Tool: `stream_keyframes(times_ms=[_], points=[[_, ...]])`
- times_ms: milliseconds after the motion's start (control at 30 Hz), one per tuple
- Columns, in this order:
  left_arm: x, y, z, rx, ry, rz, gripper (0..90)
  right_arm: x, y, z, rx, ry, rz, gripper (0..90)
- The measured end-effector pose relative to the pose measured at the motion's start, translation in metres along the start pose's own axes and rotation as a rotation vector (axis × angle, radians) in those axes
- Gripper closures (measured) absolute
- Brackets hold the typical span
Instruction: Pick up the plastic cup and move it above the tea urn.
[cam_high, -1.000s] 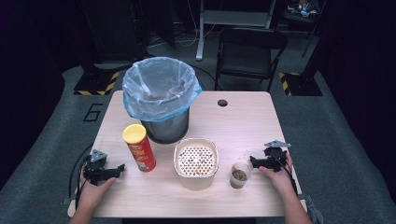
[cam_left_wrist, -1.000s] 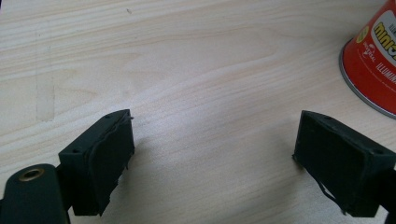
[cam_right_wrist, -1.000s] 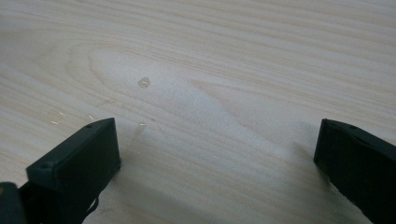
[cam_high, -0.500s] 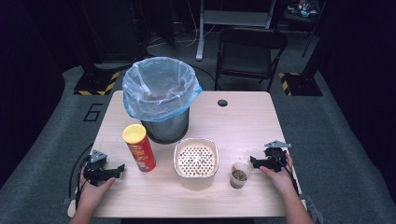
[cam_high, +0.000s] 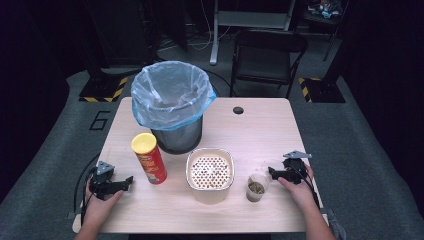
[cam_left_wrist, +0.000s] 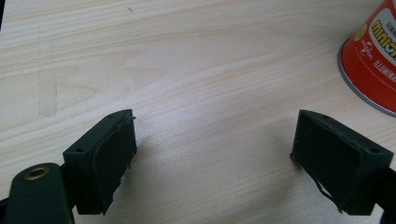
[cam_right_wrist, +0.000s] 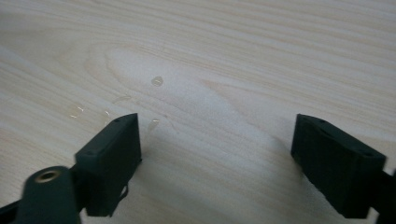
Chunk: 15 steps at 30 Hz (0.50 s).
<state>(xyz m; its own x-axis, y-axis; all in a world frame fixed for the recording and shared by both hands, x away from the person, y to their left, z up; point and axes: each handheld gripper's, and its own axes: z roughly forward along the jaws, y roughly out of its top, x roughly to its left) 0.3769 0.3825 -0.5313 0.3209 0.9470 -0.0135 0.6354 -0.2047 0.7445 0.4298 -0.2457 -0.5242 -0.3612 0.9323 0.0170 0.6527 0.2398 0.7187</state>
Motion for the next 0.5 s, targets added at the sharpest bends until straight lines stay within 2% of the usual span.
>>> stream_keyframes(times_ms=[33, 67, 100, 133, 167, 200, 267, 300, 333, 400, 433, 467, 500], points=[[0.0, 0.0, 0.0, -0.001, 0.001, -0.001, 13.2, 0.0, 0.0, 0.0, -0.003, 0.001, -0.002, 21.2], [0.0, 0.0, 0.0, -0.001, 0.0, -0.002, 13.2, -0.001, 0.001, -0.002, -0.002, 0.002, -0.001, 29.5], [0.0, 0.0, 0.0, -0.001, 0.0, -0.001, 13.2, -0.001, 0.001, -0.002, -0.002, 0.002, -0.001, 29.5], [0.0, 0.0, 0.0, 0.0, 0.001, -0.001, 13.2, -0.001, 0.002, -0.004, 0.0, 0.0, 0.005, 33.2], [0.0, 0.0, 0.0, 0.0, 0.001, -0.002, 13.2, -0.003, 0.004, -0.009, 0.018, 0.001, -0.017, 34.7], [0.0, 0.0, 0.0, 0.0, 0.001, -0.001, 13.2, -0.001, 0.006, -0.012, 0.007, -0.011, -0.021, 36.7], [0.0, 0.0, 0.0, -0.001, 0.001, -0.002, 13.2, 0.003, 0.013, -0.026, -0.01, 0.002, -0.044, 38.6], [0.0, 0.0, 0.0, -0.001, 0.001, -0.002, 13.2, 0.003, 0.013, -0.026, -0.01, 0.002, -0.044, 38.6], [0.0, 0.0, 0.0, -0.001, 0.002, -0.003, 13.2, 0.01, 0.021, -0.041, -0.033, 0.044, -0.072, 40.6], [0.0, 0.0, 0.0, -0.001, 0.002, -0.003, 13.2, 0.014, 0.024, -0.047, -0.038, 0.056, -0.08, 40.6], [0.0, 0.0, 0.0, -0.001, 0.002, -0.003, 13.2, 0.022, 0.031, -0.057, -0.05, 0.072, -0.095, 42.4], [0.0, 0.0, 0.0, -0.001, 0.002, -0.003, 13.2, 0.03, 0.038, -0.067, -0.075, 0.083, -0.131, 43.3], [0.0, 0.0, 0.0, -0.001, 0.002, -0.003, 13.2, 0.03, 0.038, -0.067, -0.075, 0.083, -0.131, 43.3]])
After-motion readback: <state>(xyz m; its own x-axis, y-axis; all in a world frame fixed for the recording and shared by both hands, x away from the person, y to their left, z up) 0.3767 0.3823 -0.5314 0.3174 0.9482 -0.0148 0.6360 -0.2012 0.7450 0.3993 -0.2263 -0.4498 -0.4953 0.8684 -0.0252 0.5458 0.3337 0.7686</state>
